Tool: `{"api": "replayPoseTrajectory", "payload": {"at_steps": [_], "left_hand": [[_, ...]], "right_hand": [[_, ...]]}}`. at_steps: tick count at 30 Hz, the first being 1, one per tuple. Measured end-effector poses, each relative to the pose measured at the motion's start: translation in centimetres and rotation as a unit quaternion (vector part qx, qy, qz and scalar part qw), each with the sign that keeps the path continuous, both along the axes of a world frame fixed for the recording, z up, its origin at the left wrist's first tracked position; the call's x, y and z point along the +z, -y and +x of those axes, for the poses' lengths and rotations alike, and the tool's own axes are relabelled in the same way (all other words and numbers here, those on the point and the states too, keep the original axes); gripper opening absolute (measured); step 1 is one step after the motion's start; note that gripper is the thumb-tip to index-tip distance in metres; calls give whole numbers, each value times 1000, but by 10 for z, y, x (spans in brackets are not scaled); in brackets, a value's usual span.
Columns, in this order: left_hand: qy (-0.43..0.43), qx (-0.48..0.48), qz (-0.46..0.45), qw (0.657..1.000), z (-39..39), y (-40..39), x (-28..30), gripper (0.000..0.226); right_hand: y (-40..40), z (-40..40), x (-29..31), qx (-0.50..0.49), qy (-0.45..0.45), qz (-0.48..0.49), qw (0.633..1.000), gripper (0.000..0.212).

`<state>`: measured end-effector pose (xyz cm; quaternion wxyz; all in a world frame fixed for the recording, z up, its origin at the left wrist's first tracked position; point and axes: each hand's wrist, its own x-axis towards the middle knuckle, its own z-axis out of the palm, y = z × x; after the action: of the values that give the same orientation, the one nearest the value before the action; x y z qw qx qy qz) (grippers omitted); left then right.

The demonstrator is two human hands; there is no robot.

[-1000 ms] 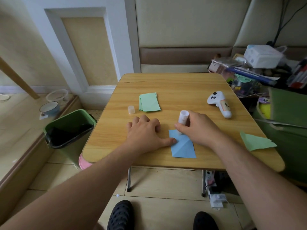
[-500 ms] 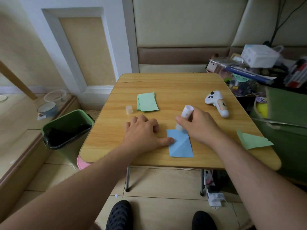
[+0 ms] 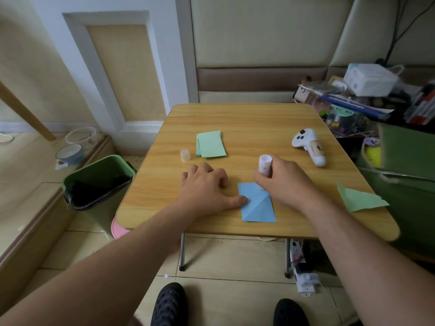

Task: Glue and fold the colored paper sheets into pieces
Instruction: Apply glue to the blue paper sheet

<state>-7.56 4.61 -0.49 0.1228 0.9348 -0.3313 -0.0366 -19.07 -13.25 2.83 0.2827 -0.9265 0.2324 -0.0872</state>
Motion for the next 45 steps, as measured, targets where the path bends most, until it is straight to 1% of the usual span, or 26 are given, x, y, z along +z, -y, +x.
{"api": "replayPoseTrajectory", "payload": {"at_steps": [3, 6, 10, 14, 17, 29, 31, 34, 37, 41, 45], "left_hand": [[-3, -2, 0, 1000, 0, 0, 1, 67], [-3, -1, -3, 1000, 0, 0, 1, 66], [4, 0, -3, 1000, 0, 0, 0, 67], [11, -1, -8, 1000, 1, 0, -1, 65], [15, -1, -14, 1000, 1, 0, -3, 64], [4, -8, -5, 1000, 0, -2, 0, 67], [2, -8, -5, 1000, 0, -2, 0, 67], [3, -7, -9, 1000, 0, -1, -1, 67], [3, -11, -11, 1000, 1, -2, -1, 64], [8, -15, -13, 1000, 1, -2, -1, 64], [14, -11, -13, 1000, 0, -2, -2, 66]], "right_hand": [[3, -2, 2, -13, 6, -12, 1000, 20], [-2, 4, 3, -18, 41, 10, 999, 22], [-19, 13, 3, 10, 67, 36, 997, 27], [-29, 18, -2, 48, 38, 36, 997, 27], [-26, 17, -5, 56, 18, 28, 998, 26], [16, -7, 2, 3, -12, 29, 999, 19], [17, -7, 4, -7, -1, 29, 1000, 19], [10, -3, 6, -15, 48, 56, 997, 23], [-4, 3, 3, 18, 52, 72, 996, 25], [-17, 9, -5, 60, 34, 60, 996, 24], [-18, 10, -6, 75, 17, 43, 996, 24]]}}
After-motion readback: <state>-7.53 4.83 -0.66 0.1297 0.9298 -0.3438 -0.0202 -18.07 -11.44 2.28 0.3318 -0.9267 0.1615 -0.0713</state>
